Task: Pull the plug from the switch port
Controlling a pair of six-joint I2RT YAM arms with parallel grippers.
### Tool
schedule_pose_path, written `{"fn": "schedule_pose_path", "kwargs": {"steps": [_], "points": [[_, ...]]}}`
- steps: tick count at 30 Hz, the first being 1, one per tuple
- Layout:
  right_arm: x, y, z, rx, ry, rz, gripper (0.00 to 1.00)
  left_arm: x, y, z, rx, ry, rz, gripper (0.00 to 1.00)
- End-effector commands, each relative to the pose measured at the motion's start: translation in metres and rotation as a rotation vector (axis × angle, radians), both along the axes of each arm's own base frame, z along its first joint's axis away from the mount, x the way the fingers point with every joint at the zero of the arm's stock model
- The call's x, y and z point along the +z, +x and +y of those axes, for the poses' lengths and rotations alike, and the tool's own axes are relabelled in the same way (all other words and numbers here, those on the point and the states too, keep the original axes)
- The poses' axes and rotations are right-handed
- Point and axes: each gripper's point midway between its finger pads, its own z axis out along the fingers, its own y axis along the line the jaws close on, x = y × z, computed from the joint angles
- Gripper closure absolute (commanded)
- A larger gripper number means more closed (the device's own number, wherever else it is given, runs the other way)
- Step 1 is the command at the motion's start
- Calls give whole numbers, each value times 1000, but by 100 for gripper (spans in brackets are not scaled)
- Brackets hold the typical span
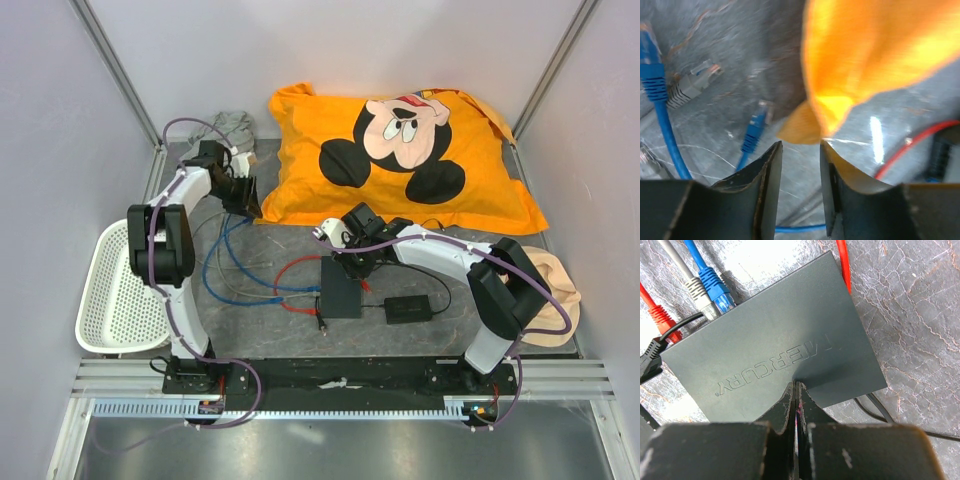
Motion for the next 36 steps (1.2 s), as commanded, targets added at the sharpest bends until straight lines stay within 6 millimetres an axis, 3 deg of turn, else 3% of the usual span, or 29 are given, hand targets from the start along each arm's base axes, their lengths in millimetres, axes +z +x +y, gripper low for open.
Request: {"fn": "schedule_pose_path", "kwargs": {"steps": [1, 3, 6, 11, 17, 21, 25, 31, 36], "points": [[-31, -16, -35, -15, -159, 56, 100, 87, -1, -43, -152, -263, -177, 53], [-31, -16, -34, -15, -158, 57, 100, 100, -17, -63, -238, -343, -193, 51], [-30, -15, -33, -13, -155, 53, 100, 96, -48, -96, -354, -455, -133, 51], [-31, -16, -32, -12, -157, 49, 100, 63, -101, -141, -457, -554, 52, 51], [-29, -15, -33, -15, -159, 46, 100, 18, -141, -172, -549, -495, 186, 51], [-30, -16, -36, -13, -166, 40, 100, 1, -151, -176, -560, -464, 231, 60], [-29, -17, -36, -15, -165, 38, 100, -12, -155, -173, -549, -442, 267, 61], [-30, -16, -36, -15, -163, 35, 100, -20, -177, -173, -565, -456, 322, 62], [-30, -17, -36, -15, -163, 40, 100, -27, -184, -175, -569, -457, 359, 66]]}}
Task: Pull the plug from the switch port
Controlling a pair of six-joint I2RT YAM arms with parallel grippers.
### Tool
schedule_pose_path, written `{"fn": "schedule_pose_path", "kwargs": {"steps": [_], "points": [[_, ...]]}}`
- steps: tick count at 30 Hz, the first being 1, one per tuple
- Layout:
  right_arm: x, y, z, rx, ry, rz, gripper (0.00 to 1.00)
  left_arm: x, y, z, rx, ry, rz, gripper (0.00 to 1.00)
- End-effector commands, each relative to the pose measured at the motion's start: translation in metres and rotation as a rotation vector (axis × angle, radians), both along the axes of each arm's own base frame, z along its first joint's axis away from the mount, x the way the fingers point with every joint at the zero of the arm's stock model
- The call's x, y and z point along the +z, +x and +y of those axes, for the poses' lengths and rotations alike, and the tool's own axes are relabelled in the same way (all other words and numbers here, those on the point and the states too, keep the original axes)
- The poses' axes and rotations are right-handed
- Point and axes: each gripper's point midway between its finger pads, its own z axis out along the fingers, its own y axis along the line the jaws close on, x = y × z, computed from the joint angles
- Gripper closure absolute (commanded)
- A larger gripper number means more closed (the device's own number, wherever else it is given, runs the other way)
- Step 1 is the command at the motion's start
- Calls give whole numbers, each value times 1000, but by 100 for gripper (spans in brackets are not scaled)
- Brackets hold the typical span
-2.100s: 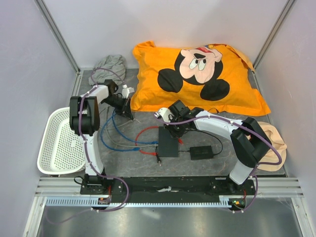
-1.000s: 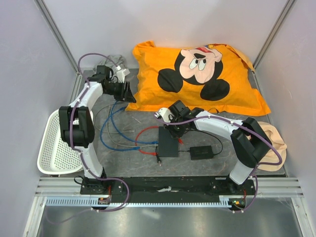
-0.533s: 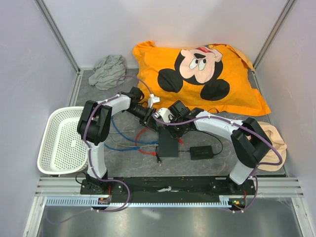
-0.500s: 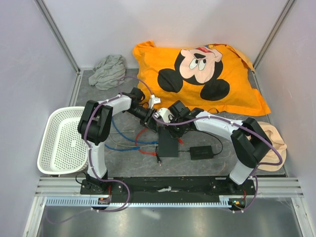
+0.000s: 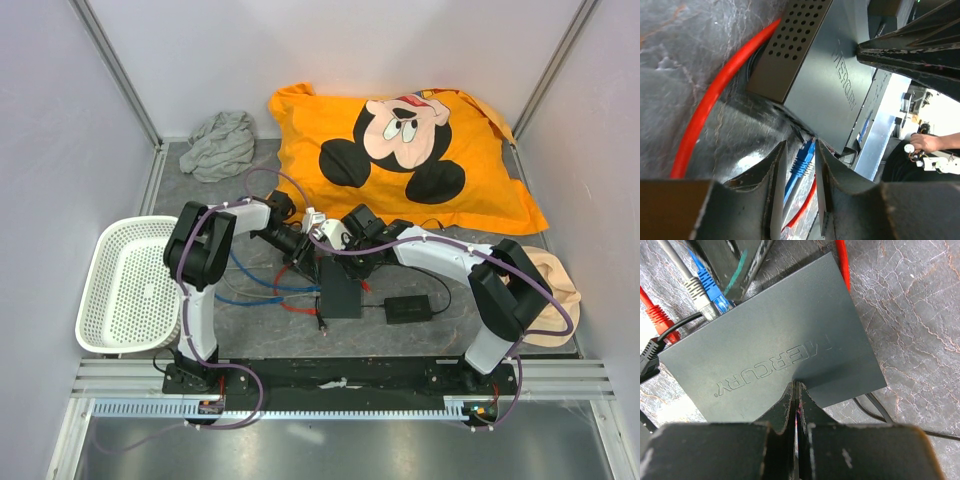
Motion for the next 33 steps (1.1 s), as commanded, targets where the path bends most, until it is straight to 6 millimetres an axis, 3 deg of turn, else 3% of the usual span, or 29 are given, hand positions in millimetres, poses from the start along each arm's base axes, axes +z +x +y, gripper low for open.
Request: {"fn": "schedule_pose_path", "kwargs": {"steps": [1, 8, 20, 29, 33], "points": [[-29, -16, -36, -19, -159, 55, 100, -5, -7, -3, -40, -18, 1, 66], [-29, -16, -38, -20, -164, 51, 100, -2, -20, -7, -63, -50, 53, 67], [-30, -16, -39, -21, -165, 50, 100, 0, -25, -9, -85, -53, 71, 78], [-27, -1, -43, -25, -205, -5, 100, 11, 20, -43, -50, -98, 86, 76], [-18, 7, -43, -29, -209, -36, 100, 8, 26, -53, -54, -94, 112, 75]]}}
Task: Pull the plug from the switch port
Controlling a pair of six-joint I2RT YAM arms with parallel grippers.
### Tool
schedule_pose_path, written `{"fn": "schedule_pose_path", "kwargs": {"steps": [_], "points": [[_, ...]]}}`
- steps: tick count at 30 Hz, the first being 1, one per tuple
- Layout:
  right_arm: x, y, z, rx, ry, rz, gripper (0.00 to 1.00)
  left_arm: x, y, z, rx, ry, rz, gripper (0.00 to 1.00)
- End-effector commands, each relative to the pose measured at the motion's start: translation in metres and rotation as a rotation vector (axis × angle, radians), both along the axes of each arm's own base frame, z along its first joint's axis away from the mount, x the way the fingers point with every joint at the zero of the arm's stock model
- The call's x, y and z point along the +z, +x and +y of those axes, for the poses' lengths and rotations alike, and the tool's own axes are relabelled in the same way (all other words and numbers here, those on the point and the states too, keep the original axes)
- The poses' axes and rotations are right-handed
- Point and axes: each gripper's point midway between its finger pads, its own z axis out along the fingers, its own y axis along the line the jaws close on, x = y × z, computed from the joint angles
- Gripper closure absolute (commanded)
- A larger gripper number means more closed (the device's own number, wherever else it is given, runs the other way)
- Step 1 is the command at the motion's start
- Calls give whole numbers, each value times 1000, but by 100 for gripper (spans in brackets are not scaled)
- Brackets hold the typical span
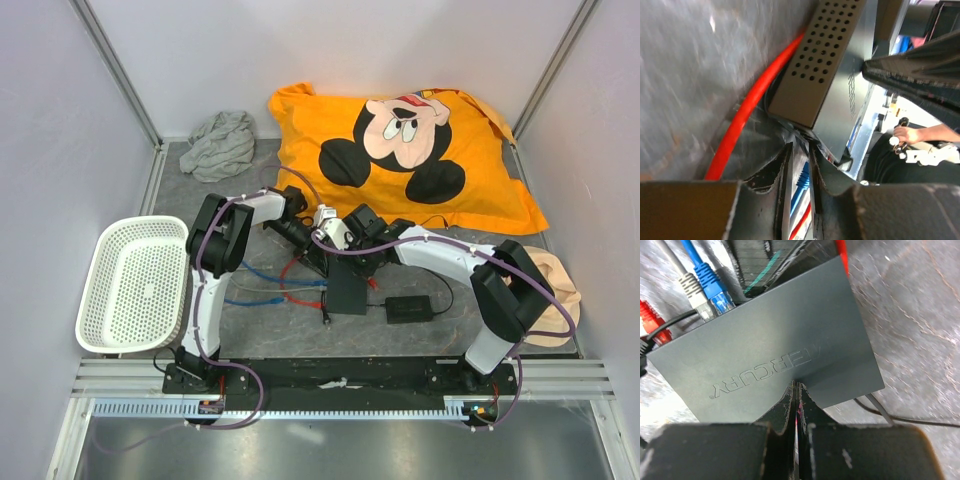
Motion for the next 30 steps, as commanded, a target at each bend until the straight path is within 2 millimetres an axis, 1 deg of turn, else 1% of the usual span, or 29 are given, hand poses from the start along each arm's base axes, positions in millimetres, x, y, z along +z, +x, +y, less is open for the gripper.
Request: {"fn": "schedule_pose_path", "kwargs": {"steps": [1, 3, 4, 5, 7, 8, 10, 11, 13, 15, 18, 22, 24, 25, 27, 28, 30], "points": [[-14, 0, -28, -9, -142, 6, 100, 18, 11, -28, -7, -73, 10, 74], [-7, 3, -27, -8, -134, -8, 100, 18, 11, -23, -14, -52, -22, 71], [-4, 2, -26, -6, -131, -3, 100, 25, 11, -21, -16, -51, -46, 71], [1, 3, -23, -1, -119, -10, 100, 23, 7, -17, -17, -37, -51, 69], [8, 1, -18, 16, -92, -4, 100, 29, 6, -11, -6, -35, -73, 67], [9, 1, -17, 16, -85, -2, 100, 33, 2, -8, -2, -28, -85, 67], [9, -3, -16, 26, -76, 9, 100, 38, 2, -4, 1, -38, -111, 67], [7, -4, -16, 28, -79, 13, 100, 41, -2, -3, -4, -57, -112, 68], [3, -6, -17, 31, -81, 25, 100, 42, -7, -3, -8, -69, -94, 71], [0, -8, -18, 32, -85, 33, 100, 41, -11, -4, -10, -86, -60, 73], [-3, -10, -19, 34, -88, 37, 100, 34, -13, -3, -13, -74, -45, 71], [-4, -12, -20, 34, -90, 39, 100, 23, -7, -1, -13, -37, -58, 68], [-3, -12, -21, 33, -89, 36, 100, 20, -4, -3, -12, -31, -58, 67], [-5, -14, -23, 33, -93, 41, 100, 15, -4, -3, -13, -27, -44, 67], [-5, -15, -24, 35, -94, 40, 100, 16, -4, -6, -11, -51, -27, 67], [-6, -17, -26, 33, -98, 43, 100, 13, -5, -6, -14, -57, -13, 66], [-7, -19, -28, 34, -100, 45, 100, 13, -8, -8, -16, -74, 9, 64]]}}
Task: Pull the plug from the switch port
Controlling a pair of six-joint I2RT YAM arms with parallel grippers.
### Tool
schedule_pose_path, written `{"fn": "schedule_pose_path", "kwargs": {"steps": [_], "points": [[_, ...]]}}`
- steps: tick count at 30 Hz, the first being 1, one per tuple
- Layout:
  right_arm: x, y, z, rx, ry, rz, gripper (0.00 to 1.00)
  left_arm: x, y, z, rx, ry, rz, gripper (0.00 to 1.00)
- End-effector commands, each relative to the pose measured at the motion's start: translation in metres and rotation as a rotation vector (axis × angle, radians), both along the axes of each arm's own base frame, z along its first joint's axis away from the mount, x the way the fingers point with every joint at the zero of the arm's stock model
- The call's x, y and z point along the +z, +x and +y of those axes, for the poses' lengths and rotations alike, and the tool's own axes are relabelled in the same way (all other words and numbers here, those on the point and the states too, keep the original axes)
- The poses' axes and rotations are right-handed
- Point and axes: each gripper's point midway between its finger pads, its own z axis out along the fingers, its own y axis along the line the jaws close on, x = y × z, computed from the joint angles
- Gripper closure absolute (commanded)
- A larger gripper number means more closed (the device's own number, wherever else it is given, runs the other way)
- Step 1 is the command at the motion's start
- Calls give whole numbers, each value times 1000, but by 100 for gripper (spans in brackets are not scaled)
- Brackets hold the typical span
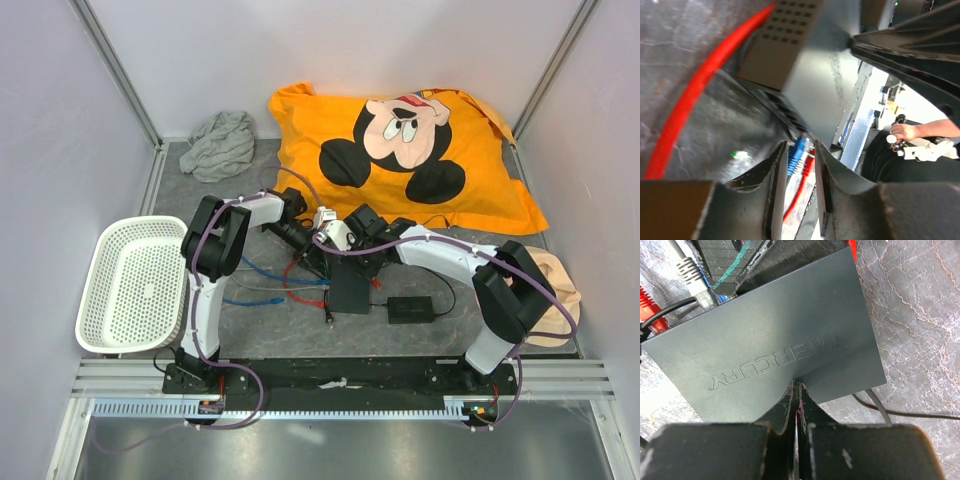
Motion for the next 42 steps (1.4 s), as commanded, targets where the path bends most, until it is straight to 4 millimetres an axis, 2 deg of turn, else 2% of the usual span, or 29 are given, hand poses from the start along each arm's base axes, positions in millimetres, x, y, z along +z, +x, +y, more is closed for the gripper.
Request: {"fn": "schedule_pose_path", "kwargs": {"steps": [1, 16, 35, 42], "points": [[-10, -18, -17, 6, -47, 50, 100, 0, 3, -7, -15, -69, 4, 64], [-13, -16, -15, 5, -45, 49, 99, 8, -9, -9, -25, -137, 83, 75], [-19, -13, -14, 1, -58, 54, 99, -2, -23, -13, -67, -122, 125, 70], [-20, -13, -14, 0, -62, 56, 100, -6, -24, -13, -65, -118, 137, 80]]}}
